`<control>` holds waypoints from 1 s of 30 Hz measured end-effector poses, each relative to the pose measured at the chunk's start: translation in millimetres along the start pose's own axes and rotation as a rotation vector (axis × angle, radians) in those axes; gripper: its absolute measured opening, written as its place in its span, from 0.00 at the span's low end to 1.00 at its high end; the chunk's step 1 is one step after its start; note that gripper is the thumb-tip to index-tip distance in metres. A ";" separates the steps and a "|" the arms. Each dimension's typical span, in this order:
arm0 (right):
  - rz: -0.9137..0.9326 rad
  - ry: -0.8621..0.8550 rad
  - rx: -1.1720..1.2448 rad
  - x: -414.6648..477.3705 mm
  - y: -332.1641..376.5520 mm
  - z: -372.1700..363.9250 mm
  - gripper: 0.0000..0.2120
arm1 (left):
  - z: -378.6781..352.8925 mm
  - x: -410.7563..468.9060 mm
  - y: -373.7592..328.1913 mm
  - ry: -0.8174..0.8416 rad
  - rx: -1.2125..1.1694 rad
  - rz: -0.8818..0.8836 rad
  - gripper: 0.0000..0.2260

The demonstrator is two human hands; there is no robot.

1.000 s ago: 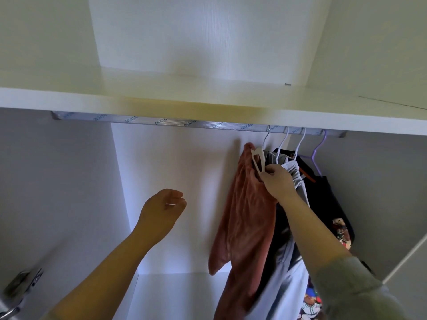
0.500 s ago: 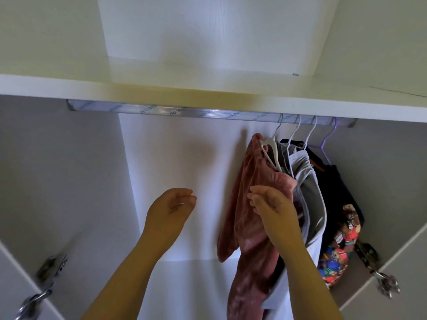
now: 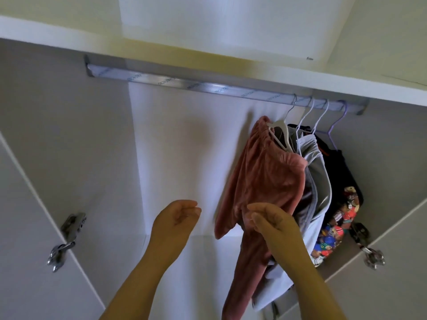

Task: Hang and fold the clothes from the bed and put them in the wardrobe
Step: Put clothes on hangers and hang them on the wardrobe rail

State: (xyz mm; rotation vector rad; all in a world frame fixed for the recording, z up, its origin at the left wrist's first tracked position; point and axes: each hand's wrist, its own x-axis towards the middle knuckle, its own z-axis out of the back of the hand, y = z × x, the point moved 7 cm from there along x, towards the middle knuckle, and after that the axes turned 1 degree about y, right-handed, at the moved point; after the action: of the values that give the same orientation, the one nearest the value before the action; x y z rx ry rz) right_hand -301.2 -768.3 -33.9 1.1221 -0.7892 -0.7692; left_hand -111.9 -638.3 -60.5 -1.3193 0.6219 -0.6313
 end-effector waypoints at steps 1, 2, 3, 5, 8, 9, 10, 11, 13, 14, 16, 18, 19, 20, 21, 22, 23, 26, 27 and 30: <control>0.001 0.020 0.017 -1.7 0.9 -1.6 0.10 | -0.3 -4.9 1.9 0.002 0.007 0.007 0.08; 0.002 0.042 0.023 -3.5 1.5 -3.2 0.10 | 0.2 -11.2 4.1 -0.006 0.012 0.016 0.08; 0.006 0.064 0.017 -4.4 1.8 -5.3 0.09 | 2.0 -16.8 5.5 -0.024 0.016 0.022 0.08; 0.016 0.109 0.010 -5.5 2.7 -9.9 0.09 | 7.2 -27.8 4.3 -0.078 0.027 0.016 0.07; 0.042 0.200 0.005 -6.8 4.5 -14.3 0.10 | 8.3 -46.7 1.0 -0.168 0.039 0.008 0.07; 0.048 0.230 0.004 -7.9 3.9 -12.3 0.11 | 4.8 -54.3 1.3 -0.195 0.041 0.011 0.07; 0.051 0.258 0.007 -9.1 2.5 -8.6 0.11 | -0.3 -62.1 2.3 -0.218 0.041 0.016 0.07; 0.052 0.287 0.007 -10.0 0.8 -3.1 0.11 | -6.9 -70.2 3.2 -0.240 0.038 0.022 0.07; 0.056 0.341 0.006 -10.7 -1.7 11.0 0.10 | -20.9 -86.8 3.3 -0.288 0.023 0.030 0.07; 0.058 0.356 0.014 -9.5 -2.3 18.6 0.10 | -27.1 -94.1 2.1 -0.313 0.015 0.027 0.07; 0.061 0.381 0.042 -8.2 -3.2 29.3 0.09 | -33.7 -108.1 -0.2 -0.369 0.007 0.023 0.07; 0.062 0.414 0.051 -11.2 -5.4 32.1 0.09 | -33.0 -121.0 -1.5 -0.431 0.005 0.021 0.07; 0.062 0.451 0.042 -16.5 -7.2 29.9 0.09 | -31.1 -131.7 -1.6 -0.469 0.006 0.025 0.07; 0.064 0.480 0.030 -20.6 -8.9 27.1 0.09 | -29.2 -138.8 -1.8 -0.495 0.006 0.026 0.07; 0.070 0.503 0.023 -24.1 -9.3 23.7 0.09 | -26.9 -145.8 -2.3 -0.517 0.009 0.025 0.07; 0.083 0.529 0.025 -29.5 -6.4 19.0 0.09 | -23.1 -156.9 -3.9 -0.548 0.013 0.024 0.07; 0.100 0.545 0.031 -34.5 -1.4 13.5 0.09 | -17.9 -166.8 -5.5 -0.573 0.018 0.021 0.07; 0.155 0.598 0.035 -54.9 17.1 -10.3 0.10 | 4.8 -198.7 -6.6 -0.631 0.018 0.013 0.07; 0.170 0.630 0.031 -65.5 22.5 -22.2 0.10 | 16.2 -212.0 -4.5 -0.660 0.012 0.012 0.07; 0.193 0.739 0.029 -105.2 39.3 -66.6 0.09 | 56.3 -260.3 1.6 -0.762 0.002 0.010 0.08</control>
State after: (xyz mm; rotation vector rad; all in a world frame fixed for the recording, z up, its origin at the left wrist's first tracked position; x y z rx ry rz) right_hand -292.7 -638.2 -28.0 1.2189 -0.2722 -0.1443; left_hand -248.7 -410.8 -39.6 -1.4242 0.0032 -0.0867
